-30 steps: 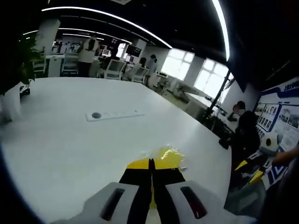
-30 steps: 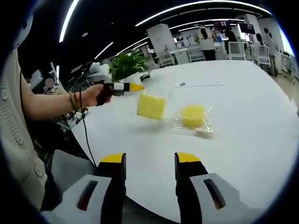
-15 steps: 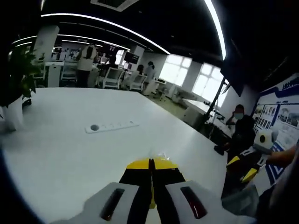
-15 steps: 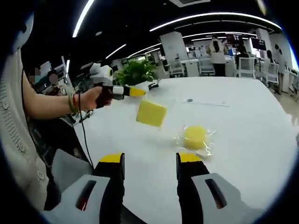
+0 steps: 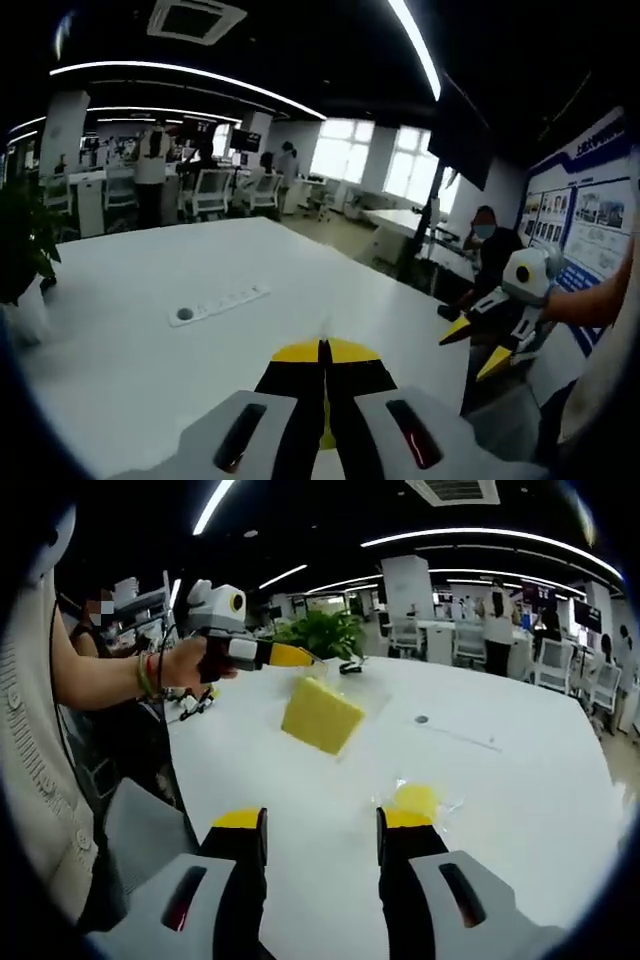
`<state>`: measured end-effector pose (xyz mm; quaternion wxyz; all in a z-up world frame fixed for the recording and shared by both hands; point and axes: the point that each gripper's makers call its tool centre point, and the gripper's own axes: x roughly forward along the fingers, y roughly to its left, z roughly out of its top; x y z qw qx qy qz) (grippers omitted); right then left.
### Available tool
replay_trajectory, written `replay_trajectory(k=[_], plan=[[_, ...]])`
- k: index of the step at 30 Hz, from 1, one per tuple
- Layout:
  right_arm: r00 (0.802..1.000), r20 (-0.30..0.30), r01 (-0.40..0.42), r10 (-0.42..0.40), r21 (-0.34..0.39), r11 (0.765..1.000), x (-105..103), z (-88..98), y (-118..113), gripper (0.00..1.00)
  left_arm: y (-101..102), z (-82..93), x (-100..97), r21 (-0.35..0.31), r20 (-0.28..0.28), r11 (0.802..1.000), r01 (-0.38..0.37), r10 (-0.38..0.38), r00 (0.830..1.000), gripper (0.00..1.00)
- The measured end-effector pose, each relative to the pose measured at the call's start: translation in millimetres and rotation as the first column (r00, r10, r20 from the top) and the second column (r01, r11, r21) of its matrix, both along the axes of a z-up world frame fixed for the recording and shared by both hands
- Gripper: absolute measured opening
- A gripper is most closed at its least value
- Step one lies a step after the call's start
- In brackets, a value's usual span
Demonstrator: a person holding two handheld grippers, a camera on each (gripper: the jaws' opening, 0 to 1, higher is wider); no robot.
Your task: Compare the silicone blocks by pressing each to a similar depth, holding the contact briefly, and releasing to observe deformation and rebound differences across the visible hardness samples.
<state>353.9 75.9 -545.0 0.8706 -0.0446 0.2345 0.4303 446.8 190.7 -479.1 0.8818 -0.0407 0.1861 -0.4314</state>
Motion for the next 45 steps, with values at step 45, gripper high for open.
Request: replay_trajectory(k=[45], plan=[[0.866, 0.026, -0.470, 0.499, -0.299, 0.831, 82.8, 11.8, 78.7, 0.49, -47.4, 17.0, -22.4, 0.193, 0.065, 0.930, 0.313, -0.330, 0.942, 0.00]])
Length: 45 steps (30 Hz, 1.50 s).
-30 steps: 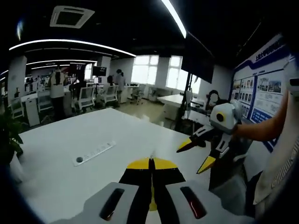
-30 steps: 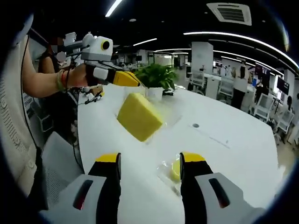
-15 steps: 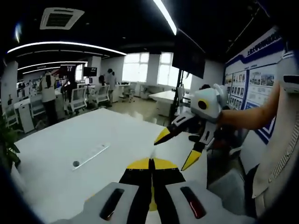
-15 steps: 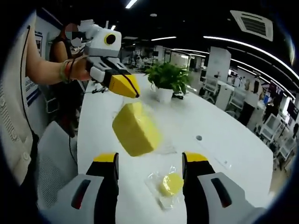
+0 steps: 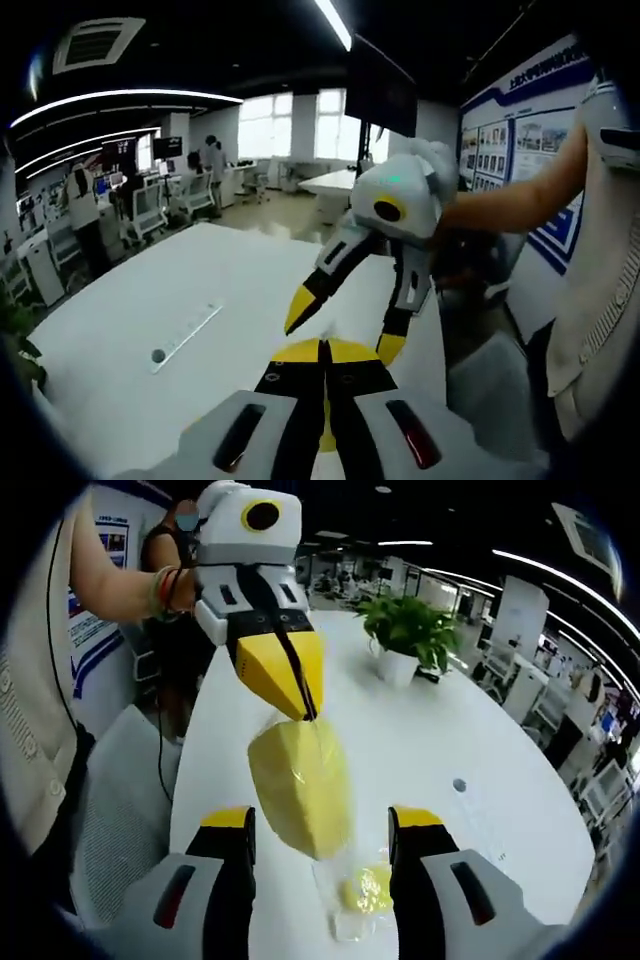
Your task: Compare the silicone blocks by pressing each to a similar depth, holding the contact briefly, and releasing to observe deformation and rebound differences across the visible hardness samples.
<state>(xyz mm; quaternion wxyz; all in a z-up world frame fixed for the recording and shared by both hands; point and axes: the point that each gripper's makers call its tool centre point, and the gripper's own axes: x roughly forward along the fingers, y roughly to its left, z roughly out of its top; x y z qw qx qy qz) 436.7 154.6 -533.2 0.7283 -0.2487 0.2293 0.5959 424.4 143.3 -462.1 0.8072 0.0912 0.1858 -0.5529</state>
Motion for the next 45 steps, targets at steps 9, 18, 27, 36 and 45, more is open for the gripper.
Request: replay_trajectory(k=[9, 18, 27, 36, 45], plan=[[0.995, -0.093, -0.033, 0.031, -0.027, 0.999, 10.0, -14.3, 14.8, 0.48, -0.9, -2.0, 5.8, 0.035, 0.034, 0.998, 0.053, -0.054, 0.998, 0.00], [0.988, -0.118, -0.106, 0.097, -0.067, 0.992, -1.8, -29.2, 22.5, 0.35, -1.8, -4.2, 3.1, 0.068, 0.065, 0.994, 0.088, -0.092, 0.994, 0.00], [0.994, 0.049, -0.099, 0.102, -0.055, 0.994, 7.0, -21.9, 21.3, 0.22, 2.7, -4.6, -3.4, 0.045, 0.056, 0.995, 0.090, -0.092, 0.994, 0.00], [0.997, -0.018, -0.083, 0.081, -0.094, 0.992, -4.8, -30.5, 16.8, 0.09, -4.3, -10.9, -8.6, 0.087, 0.075, 0.989, 0.117, -0.123, 0.990, 0.00], [0.992, -0.041, -0.128, 0.123, -0.154, 0.980, -13.6, -46.2, 10.3, 0.06, -9.0, -25.7, -14.4, 0.102, 0.033, 0.988, 0.117, -0.121, 0.992, 0.00]])
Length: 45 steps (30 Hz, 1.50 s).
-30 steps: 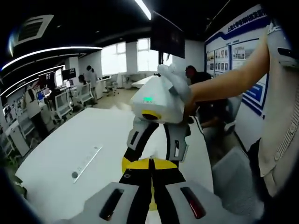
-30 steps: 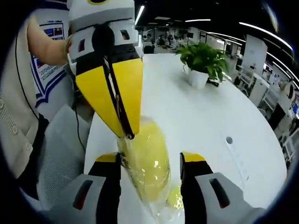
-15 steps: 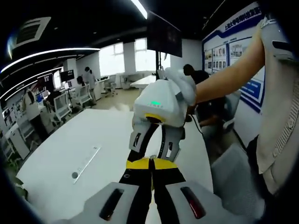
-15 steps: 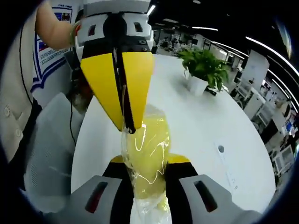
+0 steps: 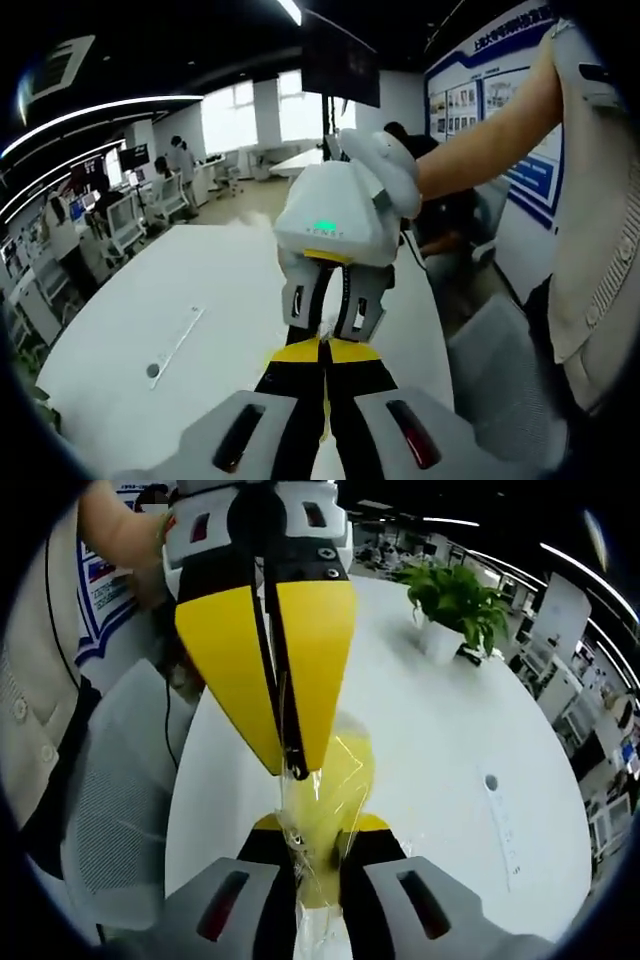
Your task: Compare the silicone blocks by pressing each to a similar depth, holding the contact briefly, and releasing to observe deformation and rebound differences across the visible hardness samples.
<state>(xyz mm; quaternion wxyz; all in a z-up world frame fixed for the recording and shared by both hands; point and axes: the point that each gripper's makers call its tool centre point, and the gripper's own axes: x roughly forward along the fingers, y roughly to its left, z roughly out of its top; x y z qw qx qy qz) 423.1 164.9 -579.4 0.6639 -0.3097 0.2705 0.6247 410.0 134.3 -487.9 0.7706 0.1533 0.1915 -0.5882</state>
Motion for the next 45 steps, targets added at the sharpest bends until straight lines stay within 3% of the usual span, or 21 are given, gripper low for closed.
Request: replay_trajectory(k=[6, 25, 29, 37, 40, 45], plan=[[1.000, 0.000, -0.003, 0.003, -0.005, 1.000, -2.5, -4.2, -2.9, 0.06, -2.0, -4.0, -1.3, -0.007, -0.035, 1.000, -0.018, 0.018, 0.999, 0.00], [1.000, 0.010, -0.013, 0.013, -0.004, 1.000, -2.4, -4.5, -3.1, 0.06, -1.7, -3.9, -1.0, -0.028, -0.063, 0.999, -0.033, 0.031, 0.997, 0.00], [1.000, -0.001, -0.008, 0.008, 0.001, 1.000, -3.2, -2.3, -1.6, 0.06, 2.1, -1.6, 0.0, -0.058, -0.094, 0.997, -0.053, 0.047, 0.994, 0.00], [1.000, 0.025, 0.004, -0.004, 0.028, 1.000, 2.7, 0.4, 4.6, 0.08, 7.0, 0.1, 3.3, -0.075, -0.103, 0.994, -0.080, 0.072, 0.992, 0.00], [1.000, 0.005, 0.016, -0.016, 0.041, 0.999, 3.8, 0.5, 7.5, 0.09, 10.5, 0.5, 6.1, -0.081, -0.109, 0.992, -0.093, 0.084, 0.990, 0.00], [1.000, 0.029, -0.011, 0.009, 0.072, 0.997, 5.0, 1.2, 12.9, 0.11, 13.6, 0.5, 7.9, -0.086, -0.120, 0.990, -0.108, 0.097, 0.988, 0.00]])
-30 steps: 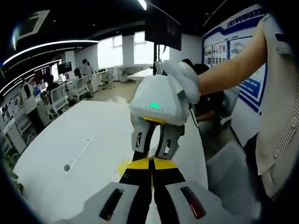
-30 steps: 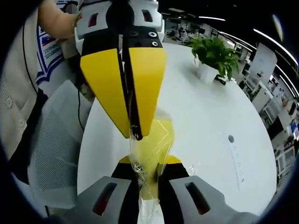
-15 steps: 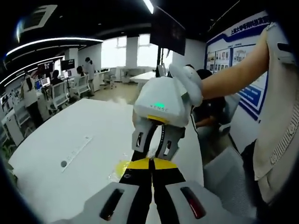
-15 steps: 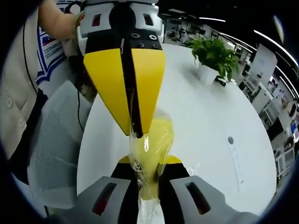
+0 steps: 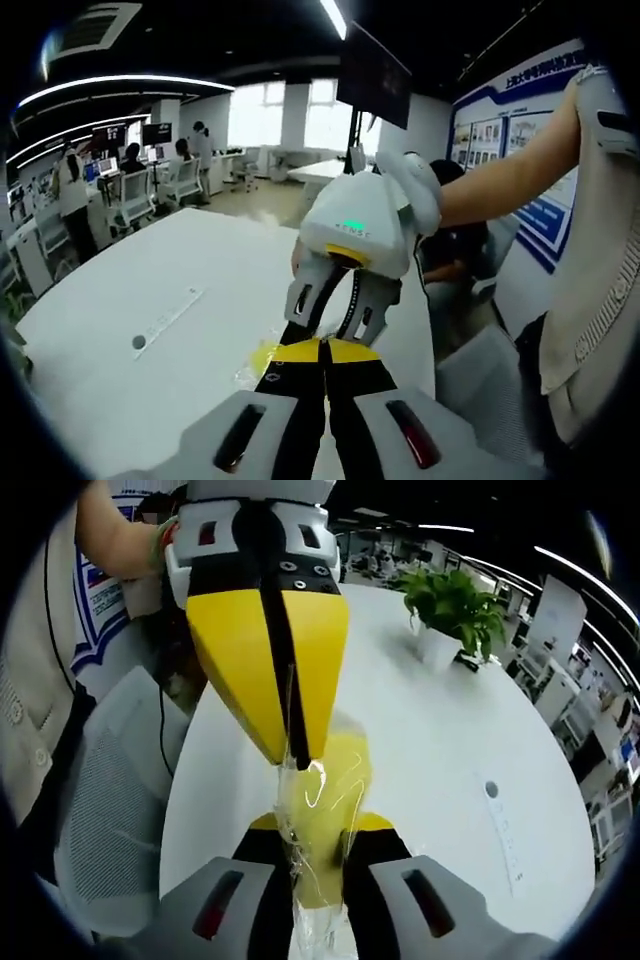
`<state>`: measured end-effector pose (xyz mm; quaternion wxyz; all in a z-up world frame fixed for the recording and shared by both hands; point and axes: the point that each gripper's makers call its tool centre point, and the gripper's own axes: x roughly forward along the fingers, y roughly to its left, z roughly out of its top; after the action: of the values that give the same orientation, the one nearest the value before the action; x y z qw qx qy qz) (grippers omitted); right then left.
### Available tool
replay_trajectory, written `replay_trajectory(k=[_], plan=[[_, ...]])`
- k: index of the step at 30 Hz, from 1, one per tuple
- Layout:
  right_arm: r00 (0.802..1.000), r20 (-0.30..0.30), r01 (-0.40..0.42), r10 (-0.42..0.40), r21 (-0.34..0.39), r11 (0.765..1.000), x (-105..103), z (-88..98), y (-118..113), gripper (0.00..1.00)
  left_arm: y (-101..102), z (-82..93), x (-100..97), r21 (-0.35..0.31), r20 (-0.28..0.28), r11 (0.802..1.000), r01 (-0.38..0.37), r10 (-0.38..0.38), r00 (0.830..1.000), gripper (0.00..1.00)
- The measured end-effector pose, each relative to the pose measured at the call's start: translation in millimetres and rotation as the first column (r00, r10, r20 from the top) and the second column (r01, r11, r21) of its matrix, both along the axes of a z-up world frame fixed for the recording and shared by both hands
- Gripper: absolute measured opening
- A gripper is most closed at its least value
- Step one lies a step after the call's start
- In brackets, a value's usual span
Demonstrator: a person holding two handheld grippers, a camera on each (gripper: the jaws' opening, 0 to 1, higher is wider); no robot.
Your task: Compare the silicone blocks by pressing each to a similar depth, holding the contact briefly, and releasing to observe deformation and rebound differences across the visible hardness samples.
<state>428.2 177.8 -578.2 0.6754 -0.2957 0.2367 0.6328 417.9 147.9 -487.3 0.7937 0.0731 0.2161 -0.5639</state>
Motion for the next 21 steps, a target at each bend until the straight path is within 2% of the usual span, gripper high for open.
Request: replay_trajectory(k=[4, 11, 21], plan=[[1.000, 0.006, 0.003, -0.003, 0.018, 1.000, 0.5, 0.5, 1.5, 0.14, 4.8, -0.4, 2.2, -0.010, -0.010, 1.000, -0.019, 0.019, 1.000, 0.00], [1.000, 0.004, 0.012, -0.012, 0.043, 0.999, -3.5, 2.2, 4.2, 0.30, 10.9, -1.2, 4.6, -0.035, -0.041, 0.998, -0.057, 0.056, 0.998, 0.00], [0.999, 0.000, 0.048, -0.048, 0.057, 0.997, -5.3, 2.4, 3.2, 0.41, 12.5, -2.8, 5.0, -0.036, -0.042, 0.997, -0.074, 0.073, 0.996, 0.00]])
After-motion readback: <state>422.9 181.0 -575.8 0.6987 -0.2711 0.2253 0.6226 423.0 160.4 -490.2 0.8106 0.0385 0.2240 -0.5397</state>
